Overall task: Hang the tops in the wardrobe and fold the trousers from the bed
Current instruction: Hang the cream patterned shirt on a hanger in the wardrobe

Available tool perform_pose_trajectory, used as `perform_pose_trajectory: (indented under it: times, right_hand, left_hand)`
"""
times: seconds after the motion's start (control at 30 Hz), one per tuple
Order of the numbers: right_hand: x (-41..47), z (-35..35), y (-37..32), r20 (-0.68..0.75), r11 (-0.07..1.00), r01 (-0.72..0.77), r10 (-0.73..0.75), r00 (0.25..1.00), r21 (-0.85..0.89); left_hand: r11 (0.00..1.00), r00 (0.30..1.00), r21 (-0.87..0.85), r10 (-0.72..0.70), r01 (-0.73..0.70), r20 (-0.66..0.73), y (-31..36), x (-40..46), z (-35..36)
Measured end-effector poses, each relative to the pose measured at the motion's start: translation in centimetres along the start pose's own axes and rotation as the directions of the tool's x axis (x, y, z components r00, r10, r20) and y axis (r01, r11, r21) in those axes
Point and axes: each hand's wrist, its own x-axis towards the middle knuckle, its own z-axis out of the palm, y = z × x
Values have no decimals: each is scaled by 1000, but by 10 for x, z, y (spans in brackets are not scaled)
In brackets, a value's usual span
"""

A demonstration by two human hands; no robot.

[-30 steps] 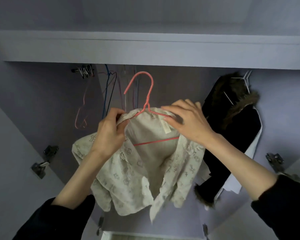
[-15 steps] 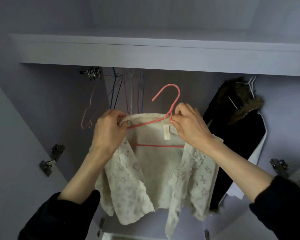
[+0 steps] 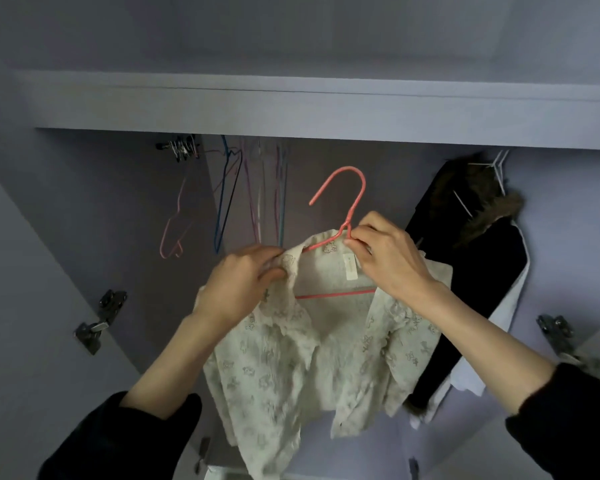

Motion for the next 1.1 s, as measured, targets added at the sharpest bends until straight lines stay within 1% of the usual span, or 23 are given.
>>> perform_pose_trajectory:
  times: [0.1,0.17,0.23,0.3,0.4,0.43,0.5,0.57,0.7,0.8,0.93,1.03,1.1]
  right_hand:
    - [-1,-2,-7,-22,1000,25,-25,999,0]
    - [-3,-2,-11,-23,999,53,-53,998,6]
    - [-5,-1,-13,-7,998,67,-67,998,10]
    - [-6,-3,-7,-12,998,31,-30,999,57]
    - [-10,-15,14,-26,977,-86,93,995,193]
    - [-13,-18,21,12,973,-117,117,993,199]
    - [-20,-21,31,135,978,-148,128,982,146]
    - [-24,-20,35,194,982,-161,141,971,93]
    - [-24,-23,43,166,963,-223,198,966,153]
    - [-25,-25,48,202,967,-220,192,960,128]
    - [-28,-30,51,266,965,-229,189,945,126]
    - [-29,-29,45,245,977,-169,134,960,130]
    - [-29,-31,42,194,975,-171,142,971,142]
  left_hand:
    - [998,991,-30,49,-54,-127,4,4,12]
    - [993,985,-83,74,-88,-159,11,8,15]
    - [988,984,-127,70,-92,-162,15,12,16]
    - [983,984,-165,55,-84,-172,15,13,17]
    - [983,976,-182,-13,-27,-219,6,10,15]
    - [983,971,-185,-41,-4,-235,3,10,14]
    - [978,964,-207,-79,26,-254,0,9,14]
    - [977,965,-212,-74,20,-251,1,10,13]
    - [980,978,-201,-37,-5,-207,3,12,14]
    - [977,978,-212,-59,15,-199,3,11,16]
    - [958,976,-286,-86,26,-198,11,7,26]
    - [941,983,-335,-95,37,-159,21,8,33]
    - [935,984,-350,-105,49,-143,26,11,36]
